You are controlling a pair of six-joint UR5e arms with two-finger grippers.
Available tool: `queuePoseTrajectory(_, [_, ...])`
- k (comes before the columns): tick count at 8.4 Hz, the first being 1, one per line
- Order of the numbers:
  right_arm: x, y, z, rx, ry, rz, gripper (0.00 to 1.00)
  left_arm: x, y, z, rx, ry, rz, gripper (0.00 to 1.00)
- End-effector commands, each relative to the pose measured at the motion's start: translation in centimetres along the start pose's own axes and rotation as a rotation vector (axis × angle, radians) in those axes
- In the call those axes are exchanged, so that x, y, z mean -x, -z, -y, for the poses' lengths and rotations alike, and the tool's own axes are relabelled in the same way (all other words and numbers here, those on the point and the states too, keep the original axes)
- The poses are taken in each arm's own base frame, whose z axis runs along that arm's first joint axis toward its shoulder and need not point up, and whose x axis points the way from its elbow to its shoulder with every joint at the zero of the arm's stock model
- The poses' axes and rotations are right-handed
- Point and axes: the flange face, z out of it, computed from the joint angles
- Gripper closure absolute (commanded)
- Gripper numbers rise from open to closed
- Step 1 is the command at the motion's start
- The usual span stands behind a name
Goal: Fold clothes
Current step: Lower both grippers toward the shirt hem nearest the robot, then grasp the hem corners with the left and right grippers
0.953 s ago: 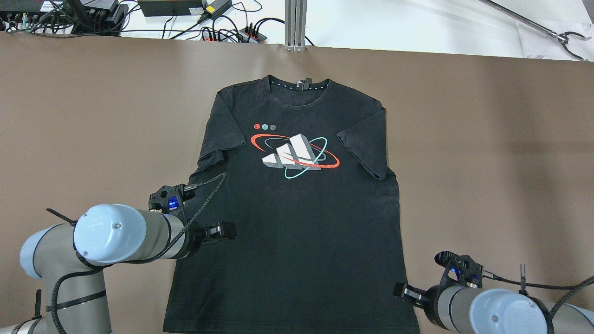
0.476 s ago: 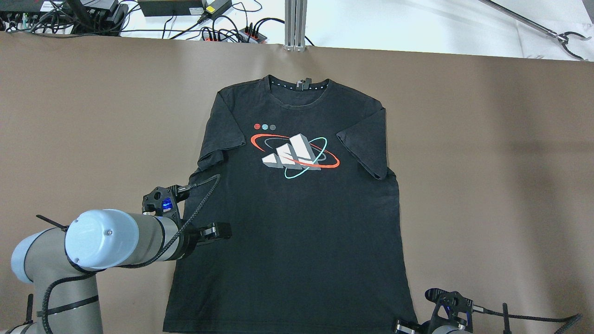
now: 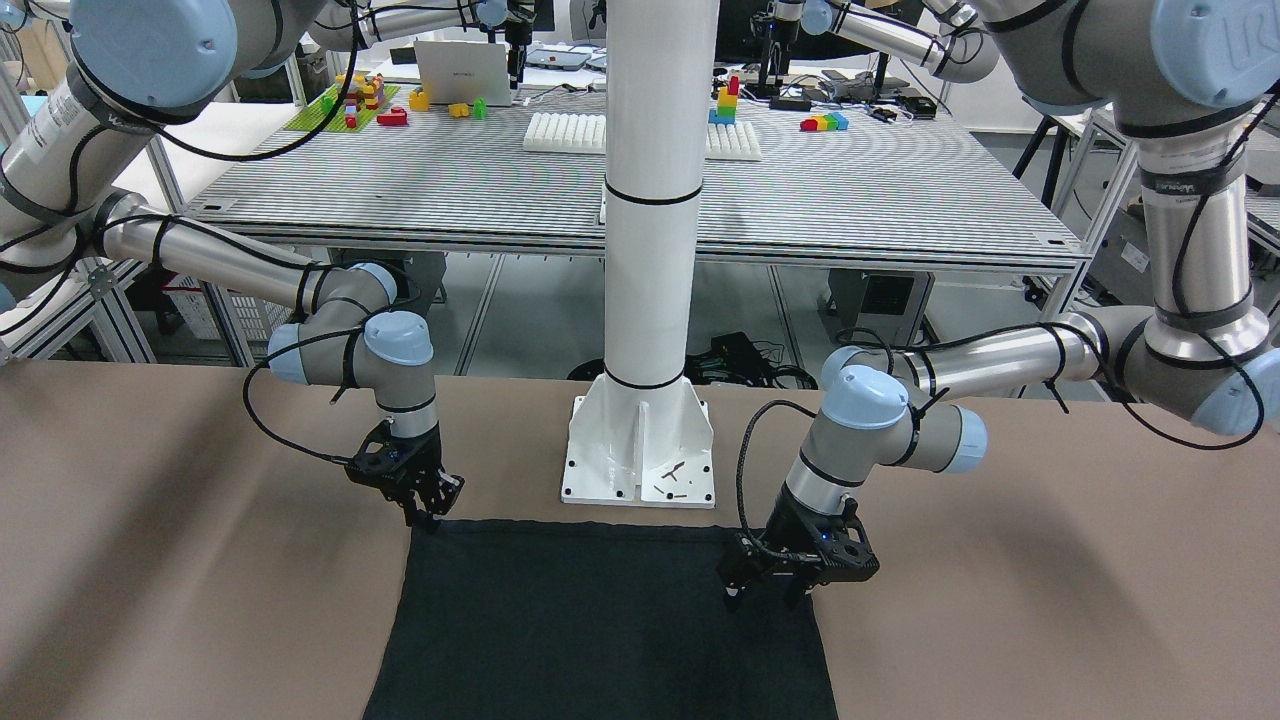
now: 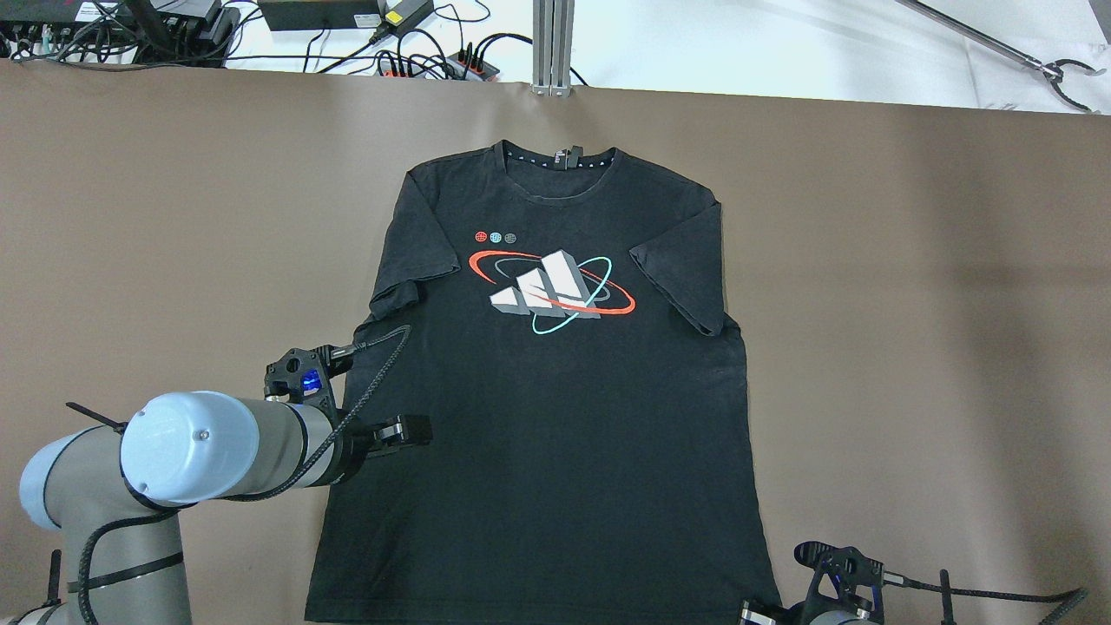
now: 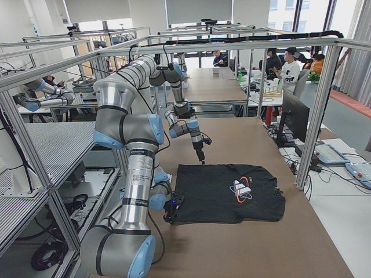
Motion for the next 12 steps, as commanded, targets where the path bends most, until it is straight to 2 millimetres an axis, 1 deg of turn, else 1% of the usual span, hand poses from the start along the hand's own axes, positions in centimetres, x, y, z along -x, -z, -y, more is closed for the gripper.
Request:
queuePoseTrajectory(1, [-0.5,1.0,0.0,0.009,0.017,0.004,1.0,-0.2,0.0,0.0,-0.004,0.001,0.011,0.06])
queuePoseTrajectory(3, [-0.4,1.7,-0.2,0.016,0.016,0.012,1.0,0.6,-0.2,0.3,-0.011,0.006,0.025,0.06])
queuePoseTrajectory(4, [0.0,2.7,-0.3,0.037,0.014,0.032,1.0,2.1,0.1,0.6,-0.067,0.016,0.038,0.07])
queuePoseTrajectory(5, [0.5,3.5,-0.5,0.067,0.008,0.051,1.0,4.3,1.1,0.0,-0.072,0.067,0.053,0.07])
queuePoseTrajectory(6, [0.7,3.9,-0.7,0.076,0.009,0.057,1.0,6.0,3.0,-1.6,-0.049,0.067,0.053,0.09])
queuePoseTrajectory(7, [0.9,4.1,-0.6,0.078,0.003,0.063,1.0,7.3,3.3,-3.2,-0.029,0.056,0.07,0.12])
queuePoseTrajectory(8, [1.1,4.3,-0.8,0.084,0.002,0.068,1.0,7.5,1.8,-7.3,-0.044,0.059,0.077,0.19])
queuePoseTrajectory(9, [1.1,4.3,-0.7,0.082,0.002,0.068,1.0,7.9,1.7,-10.4,-0.029,0.06,0.076,0.26])
queuePoseTrajectory(10, [1.1,4.2,-0.8,0.083,0.0,0.066,1.0,9.2,0.5,-13.0,-0.008,0.058,0.107,0.37])
queuePoseTrajectory(11, [0.8,3.6,-0.8,0.08,0.002,0.055,1.0,11.7,0.2,-13.9,-0.025,0.038,0.145,0.4])
queuePoseTrajectory(12, [0.8,3.6,-0.7,0.079,0.001,0.055,1.0,12.7,-0.3,-14.9,-0.014,0.045,0.166,0.45])
